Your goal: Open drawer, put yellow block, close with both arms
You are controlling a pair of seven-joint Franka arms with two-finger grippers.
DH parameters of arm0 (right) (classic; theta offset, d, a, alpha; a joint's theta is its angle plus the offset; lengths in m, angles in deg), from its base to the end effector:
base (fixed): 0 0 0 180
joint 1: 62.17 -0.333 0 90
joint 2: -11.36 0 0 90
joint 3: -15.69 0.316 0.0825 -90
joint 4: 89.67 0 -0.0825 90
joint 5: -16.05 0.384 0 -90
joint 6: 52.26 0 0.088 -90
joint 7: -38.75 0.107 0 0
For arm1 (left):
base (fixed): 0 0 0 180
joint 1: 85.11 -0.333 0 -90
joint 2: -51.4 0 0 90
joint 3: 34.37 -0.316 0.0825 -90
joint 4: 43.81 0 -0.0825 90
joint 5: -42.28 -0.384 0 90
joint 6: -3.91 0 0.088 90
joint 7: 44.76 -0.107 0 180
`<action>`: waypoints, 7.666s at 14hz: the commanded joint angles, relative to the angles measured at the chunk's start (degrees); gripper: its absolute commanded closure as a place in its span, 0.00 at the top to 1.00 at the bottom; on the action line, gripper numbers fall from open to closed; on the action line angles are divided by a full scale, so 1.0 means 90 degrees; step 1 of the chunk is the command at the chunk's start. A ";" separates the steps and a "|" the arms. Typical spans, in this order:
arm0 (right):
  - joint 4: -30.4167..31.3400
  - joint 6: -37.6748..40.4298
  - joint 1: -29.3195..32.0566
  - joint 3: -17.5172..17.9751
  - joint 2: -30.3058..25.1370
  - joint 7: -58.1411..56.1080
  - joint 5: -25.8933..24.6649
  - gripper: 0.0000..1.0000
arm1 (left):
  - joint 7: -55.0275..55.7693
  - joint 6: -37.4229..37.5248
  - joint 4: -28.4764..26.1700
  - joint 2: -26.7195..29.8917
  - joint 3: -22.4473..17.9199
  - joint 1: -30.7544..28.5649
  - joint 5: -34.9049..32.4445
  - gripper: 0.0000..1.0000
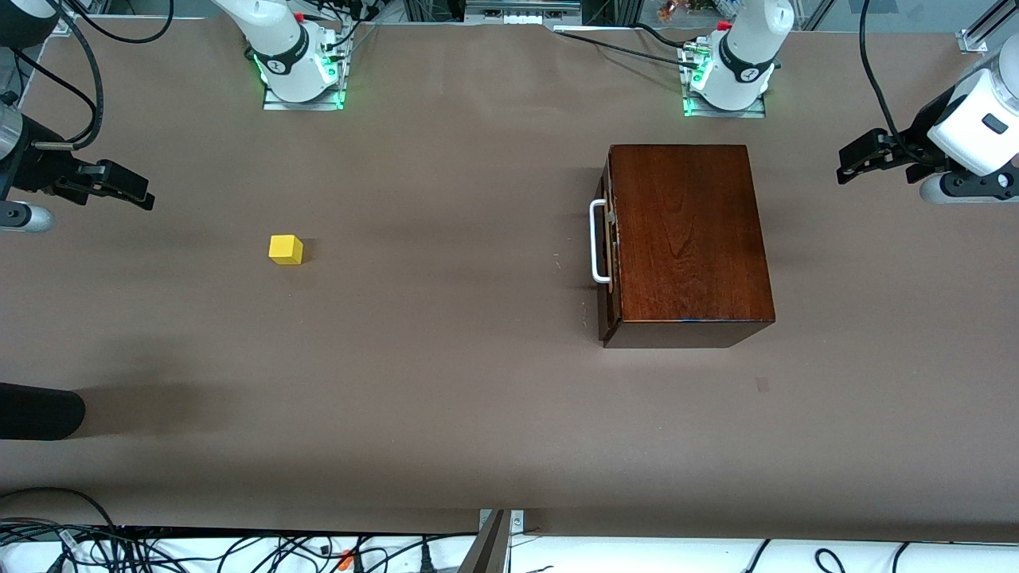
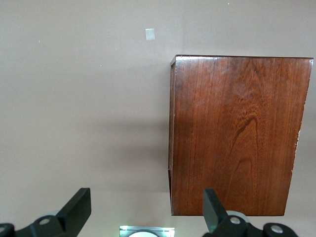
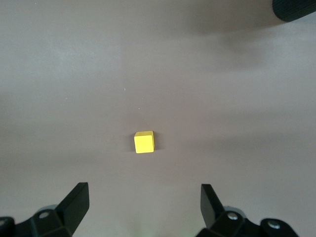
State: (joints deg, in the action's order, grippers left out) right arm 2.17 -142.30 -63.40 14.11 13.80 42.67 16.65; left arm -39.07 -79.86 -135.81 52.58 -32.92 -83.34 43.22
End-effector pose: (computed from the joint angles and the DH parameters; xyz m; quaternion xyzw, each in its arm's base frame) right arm 0.5648 -0.0020 0.5856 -0.9986 0.0374 0.0371 0.0035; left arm 0.5344 -0.0321 0.6106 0.9979 0.0211 -0.0619 0.0031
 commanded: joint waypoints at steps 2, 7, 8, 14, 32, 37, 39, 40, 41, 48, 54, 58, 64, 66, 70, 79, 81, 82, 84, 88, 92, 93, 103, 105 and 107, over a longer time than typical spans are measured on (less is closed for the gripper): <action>-0.0097 0.0092 0.0087 0.0049 -0.0017 0.0033 0.0080 1.00 | -0.0017 0.0128 0.0135 -0.0024 0.0005 0.0028 -0.0085 1.00; -0.0097 0.0092 0.0087 0.0049 -0.0017 0.0033 0.0080 1.00 | -0.0017 0.0128 0.0125 -0.0024 0.0005 0.0019 -0.0075 1.00; -0.0097 0.0111 0.0087 -0.0009 -0.0027 0.0024 0.0080 1.00 | -0.0026 0.0138 0.0125 -0.0024 0.0005 0.0019 -0.0056 1.00; -0.0097 0.0112 0.0087 -0.0068 -0.0027 -0.0045 0.0090 1.00 | -0.0017 0.0343 0.0125 -0.0034 0.0014 0.0048 -0.0056 1.00; -0.0097 0.0112 0.0087 -0.0068 -0.0095 -0.0055 0.0051 1.00 | 0.1581 -0.0329 0.0798 -0.1916 0.1440 0.1158 0.0199 1.00; -0.0097 0.0112 0.0087 -0.0068 -0.0095 -0.0055 0.0051 1.00 | 0.3165 -0.0964 0.1170 -0.2718 0.1430 0.2175 -0.0200 1.00; -0.0097 0.0112 0.0087 -0.0068 -0.0095 -0.0055 0.0051 1.00 | 0.3507 -0.1228 0.1160 -0.2904 0.1430 0.2429 -0.0542 1.00; -0.0097 0.0112 0.0087 -0.0068 -0.0095 -0.0055 0.0051 1.00 | 0.3625 -0.1365 0.1102 -0.2972 0.1430 0.2508 -0.0689 1.00; -0.0097 0.0112 0.0087 -0.0068 -0.0095 -0.0055 0.0051 1.00 | 0.3684 -0.1492 0.1044 -0.3079 0.1430 0.2576 -0.0884 1.00; -0.0097 0.0121 0.0087 -0.0068 -0.0095 -0.0064 0.0051 1.00 | 0.4211 -0.2370 0.0253 -0.3305 0.1430 0.3007 -0.1628 1.00; -0.0097 0.0121 0.0087 -0.0068 -0.0085 -0.0074 0.0051 1.00 | 0.4241 -0.2538 -0.0070 -0.3305 0.1430 0.3017 -0.1872 1.00; -0.0097 0.0121 0.0087 -0.0068 -0.0085 -0.0074 0.0051 1.00 | 0.4241 -0.2801 -0.0372 -0.3305 0.1430 0.3007 -0.1999 1.00; -0.0097 0.0121 0.0087 -0.0068 -0.0085 -0.0074 0.0051 1.00 | 0.4407 -0.3006 -0.0451 -0.3431 0.1430 0.3007 -0.2125 1.00; -0.0097 0.0121 0.0087 -0.0068 -0.0085 -0.0074 0.0051 1.00 | 0.4621 -0.3085 -0.0451 -0.3481 0.1440 0.3026 -0.2184 1.00; -0.0097 0.0121 0.0087 -0.0068 -0.0085 -0.0084 0.0051 1.00 | 0.4837 -0.3124 -0.0451 -0.3559 0.1430 0.3163 -0.2194 1.00; -0.0097 0.0131 0.0087 -0.0068 -0.0085 -0.0084 0.0051 1.00 | 0.4866 -0.3134 -0.0432 -0.3627 0.1431 0.3260 -0.2311 1.00; -0.0097 0.0131 0.0087 -0.0068 -0.0085 -0.0084 0.0051 1.00 | 0.4885 -0.3143 -0.0422 -0.3666 0.1440 0.3271 -0.2311 1.00; -0.0097 0.0121 0.0087 -0.0068 -0.0085 -0.0084 0.0051 1.00 | 0.4953 -0.3182 -0.0422 -0.3676 0.1431 0.3280 -0.2321 1.00; -0.0097 0.0121 0.0087 -0.0068 -0.0085 -0.0084 0.0051 1.00 | 0.4954 -0.3182 -0.0432 -0.3696 0.1430 0.3280 -0.2331 1.00; -0.0097 0.0121 0.0087 -0.0068 -0.0085 -0.0084 0.0051 1.00 | 0.4993 -0.3299 -0.0383 -0.3686 0.1450 0.3271 -0.2321 1.00; -0.0097 0.0131 0.0087 -0.0068 -0.0085 -0.0084 0.0051 1.00 | 0.5051 -0.3543 -0.0315 -0.3676 0.1450 0.3319 -0.2214 1.00; -0.0097 0.0131 0.0087 -0.0068 -0.0085 -0.0084 0.0051 1.00 | 0.5052 -0.3602 -0.0305 -0.3686 0.1460 0.3339 -0.2204 1.00; -0.0097 0.0121 0.0087 -0.0068 -0.0085 -0.0084 0.0051 1.00 | 0.5120 -0.4374 -0.0149 -0.3920 0.1460 0.3484 -0.1765 1.00; -0.0097 0.0131 0.0087 -0.0068 -0.0085 -0.0084 0.0051 1.00 | 0.5120 -0.4374 0.0046 -0.4027 0.1450 0.3515 -0.1648 1.00; -0.0097 0.0131 0.0087 -0.0068 -0.0085 -0.0074 0.0051 1.00 | 0.5120 -0.4374 0.0115 -0.4076 0.1450 0.3553 -0.1638 1.00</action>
State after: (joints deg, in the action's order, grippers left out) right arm 1.82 -142.02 -63.21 13.19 13.37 42.57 16.64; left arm 7.28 -115.99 -137.93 18.54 -19.69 -52.70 25.44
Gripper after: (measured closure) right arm 0.000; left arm 0.000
